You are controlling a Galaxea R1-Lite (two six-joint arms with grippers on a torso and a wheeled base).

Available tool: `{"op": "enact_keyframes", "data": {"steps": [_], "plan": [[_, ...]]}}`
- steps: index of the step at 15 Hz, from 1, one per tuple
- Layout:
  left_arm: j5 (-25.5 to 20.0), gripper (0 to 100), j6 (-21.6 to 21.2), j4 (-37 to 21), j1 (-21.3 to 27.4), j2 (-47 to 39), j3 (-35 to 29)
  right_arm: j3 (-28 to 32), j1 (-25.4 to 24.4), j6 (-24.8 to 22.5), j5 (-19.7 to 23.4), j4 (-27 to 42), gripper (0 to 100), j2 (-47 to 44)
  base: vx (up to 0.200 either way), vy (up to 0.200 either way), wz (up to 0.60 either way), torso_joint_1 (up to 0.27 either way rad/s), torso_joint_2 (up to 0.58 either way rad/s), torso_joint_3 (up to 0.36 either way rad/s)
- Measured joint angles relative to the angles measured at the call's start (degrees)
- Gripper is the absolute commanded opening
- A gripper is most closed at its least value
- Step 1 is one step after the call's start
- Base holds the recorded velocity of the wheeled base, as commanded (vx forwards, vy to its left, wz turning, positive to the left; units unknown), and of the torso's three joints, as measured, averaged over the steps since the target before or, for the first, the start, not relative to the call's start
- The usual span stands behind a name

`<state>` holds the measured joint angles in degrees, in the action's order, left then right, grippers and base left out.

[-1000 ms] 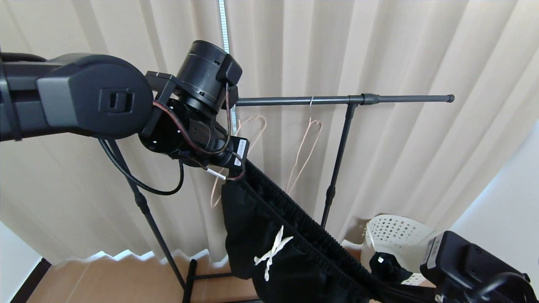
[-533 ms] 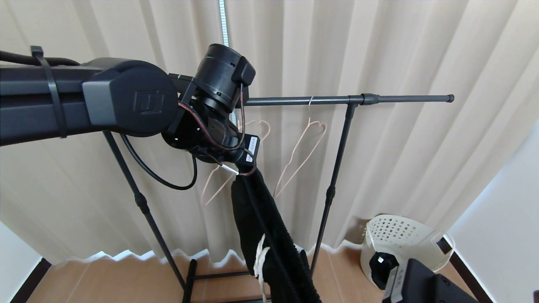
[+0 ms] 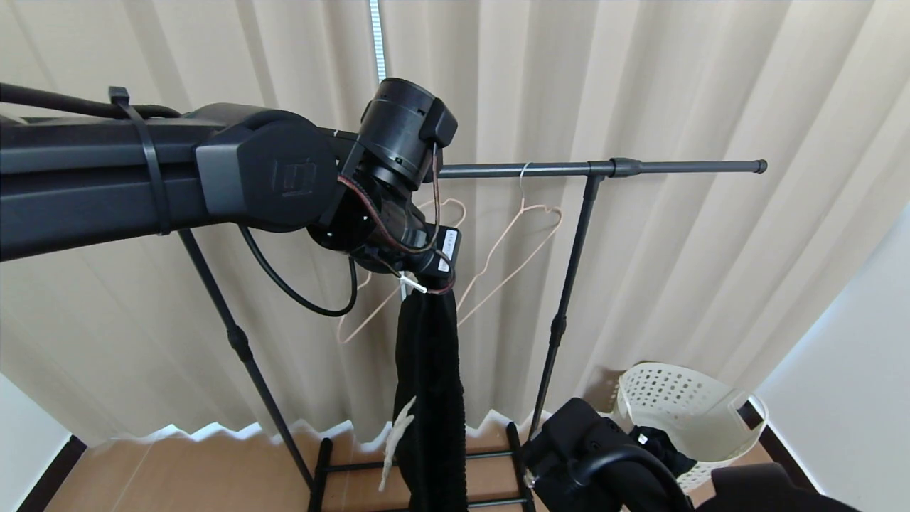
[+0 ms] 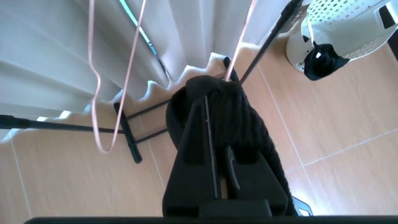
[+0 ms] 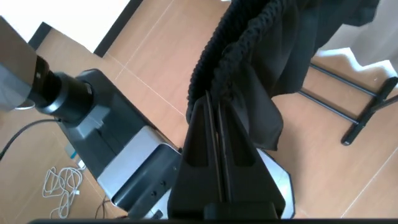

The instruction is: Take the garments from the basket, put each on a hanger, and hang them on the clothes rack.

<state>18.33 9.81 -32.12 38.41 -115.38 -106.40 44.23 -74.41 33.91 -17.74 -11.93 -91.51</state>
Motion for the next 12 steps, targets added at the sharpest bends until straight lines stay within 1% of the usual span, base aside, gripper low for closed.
{"op": "enact_keyframes", "data": {"steps": [1, 4, 6, 7, 8, 10, 12], "plan": [[0.0, 0, -0.1, 0.0, 0.0, -0.2, -0.1, 0.2, 0.1, 0.0, -0.6, -0.5, 0, -0.8, 0.0, 0.0, 0.0, 0.0, 0.0, 0.0], [0.2, 0, -2.3, -0.3, -0.3, -0.2, -0.1, -0.3, 1.2, -0.7, -2.0, 0.5, 0, -1.7, 0.0, 0.0, 0.0, 0.0, 0.0, 0.0], [0.4, 0, -2.6, -0.5, -1.3, 0.5, 0.9, -1.2, 4.5, -0.9, -6.2, 2.7, 0, -2.0, 0.0, 0.0, 0.0, 0.0, 0.0, 0.0], [0.6, 0, -2.7, -1.0, -1.5, 1.2, 2.4, -1.9, 6.7, -0.9, -8.5, 3.0, 0, -2.3, 0.0, 0.0, 0.0, 0.0, 0.0, 0.0], [0.8, 0, -2.8, -1.5, -1.7, 1.9, 4.2, -2.6, 8.9, -1.0, -9.6, 3.3, 0, -2.5, 0.0, 0.0, 0.0, 0.0, 0.0, 0.0], [2.2, 0, -2.8, -1.5, -1.8, 3.7, 9.6, -3.0, 13.6, -1.8, -10.1, 3.2, 0, -2.8, 0.0, 0.0, 0.0, 0.0, 0.0, 0.0], [3.7, 0, -2.9, -0.8, -1.7, 6.0, 14.8, -1.4, 19.1, -4.5, -10.2, 3.0, 0, -3.6, 0.0, 0.0, 0.0, 0.0, 0.0, 0.0]]}}
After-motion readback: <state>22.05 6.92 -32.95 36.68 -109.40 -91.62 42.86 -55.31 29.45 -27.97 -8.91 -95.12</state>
